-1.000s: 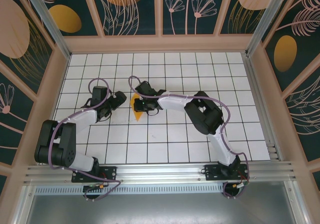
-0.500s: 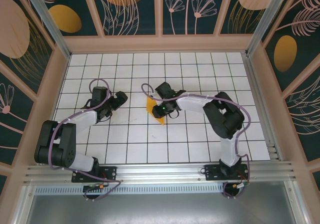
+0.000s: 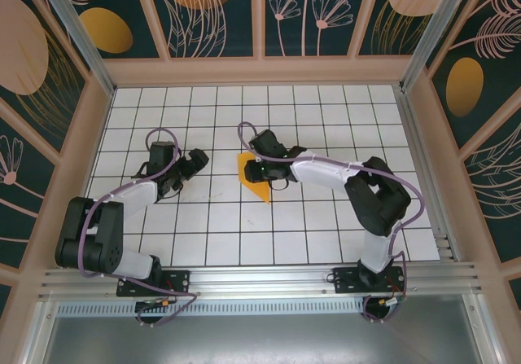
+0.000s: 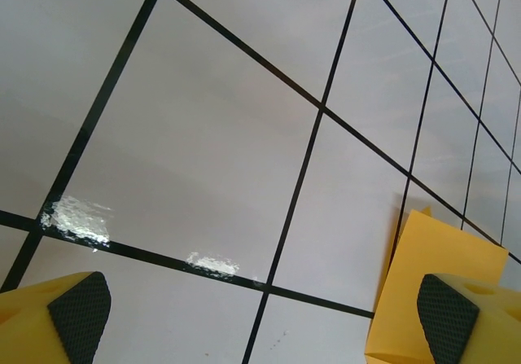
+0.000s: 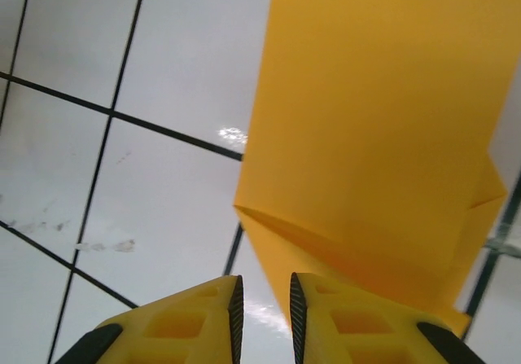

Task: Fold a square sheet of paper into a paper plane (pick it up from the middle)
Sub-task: Move the paper to the center of the table.

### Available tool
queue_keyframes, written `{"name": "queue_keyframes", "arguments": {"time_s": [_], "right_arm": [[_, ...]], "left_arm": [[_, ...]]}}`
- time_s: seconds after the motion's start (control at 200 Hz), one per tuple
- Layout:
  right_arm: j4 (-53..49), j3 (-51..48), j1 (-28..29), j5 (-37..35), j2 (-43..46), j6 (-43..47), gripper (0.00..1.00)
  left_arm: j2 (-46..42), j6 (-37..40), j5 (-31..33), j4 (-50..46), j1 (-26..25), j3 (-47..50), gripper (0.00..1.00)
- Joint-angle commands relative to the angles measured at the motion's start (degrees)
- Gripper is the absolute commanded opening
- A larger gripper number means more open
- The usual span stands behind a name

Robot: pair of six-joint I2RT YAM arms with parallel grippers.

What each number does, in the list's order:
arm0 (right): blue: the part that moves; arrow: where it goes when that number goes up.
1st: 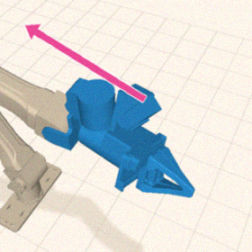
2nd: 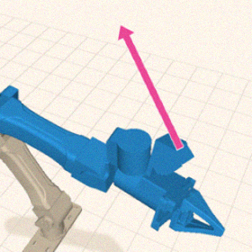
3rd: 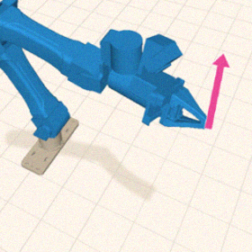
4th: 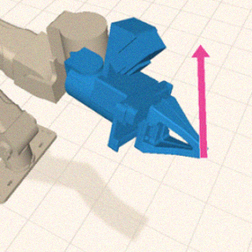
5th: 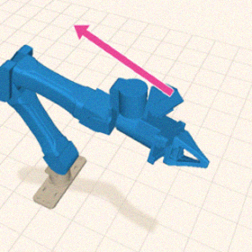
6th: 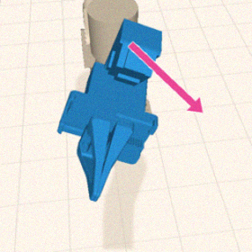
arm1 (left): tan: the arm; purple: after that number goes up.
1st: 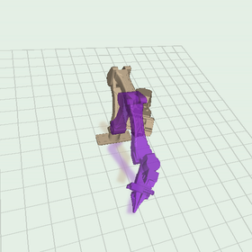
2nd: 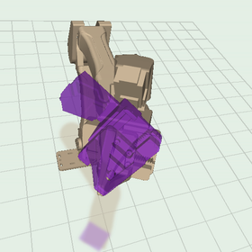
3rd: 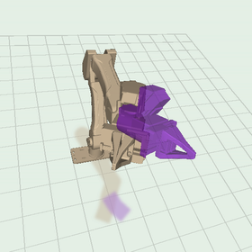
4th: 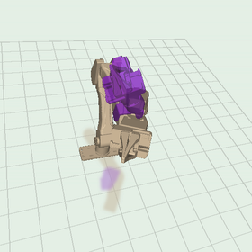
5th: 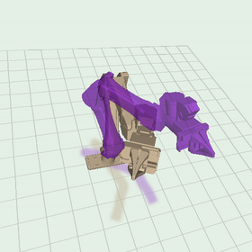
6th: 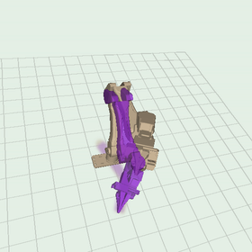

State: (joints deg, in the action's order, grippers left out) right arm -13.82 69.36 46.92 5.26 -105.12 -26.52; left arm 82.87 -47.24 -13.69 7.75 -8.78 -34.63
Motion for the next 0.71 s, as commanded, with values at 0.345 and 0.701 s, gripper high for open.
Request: {"name": "queue_keyframes", "arguments": {"time_s": [0.345, 0.701], "right_arm": [[5.05, -2.75, -1.94, -0.86, -3.5, -6.68, 0.22], [9.72, -7.83, -5.46, 2.98, -5.17, -7.99, 0.22]], "left_arm": [[0.46, -0.35, -11.07, 6.54, 0.1, 2.02, 0.98], [2.18, -2.16, -16.86, 9.64, -5.3, 2.02, 0.89]]}}
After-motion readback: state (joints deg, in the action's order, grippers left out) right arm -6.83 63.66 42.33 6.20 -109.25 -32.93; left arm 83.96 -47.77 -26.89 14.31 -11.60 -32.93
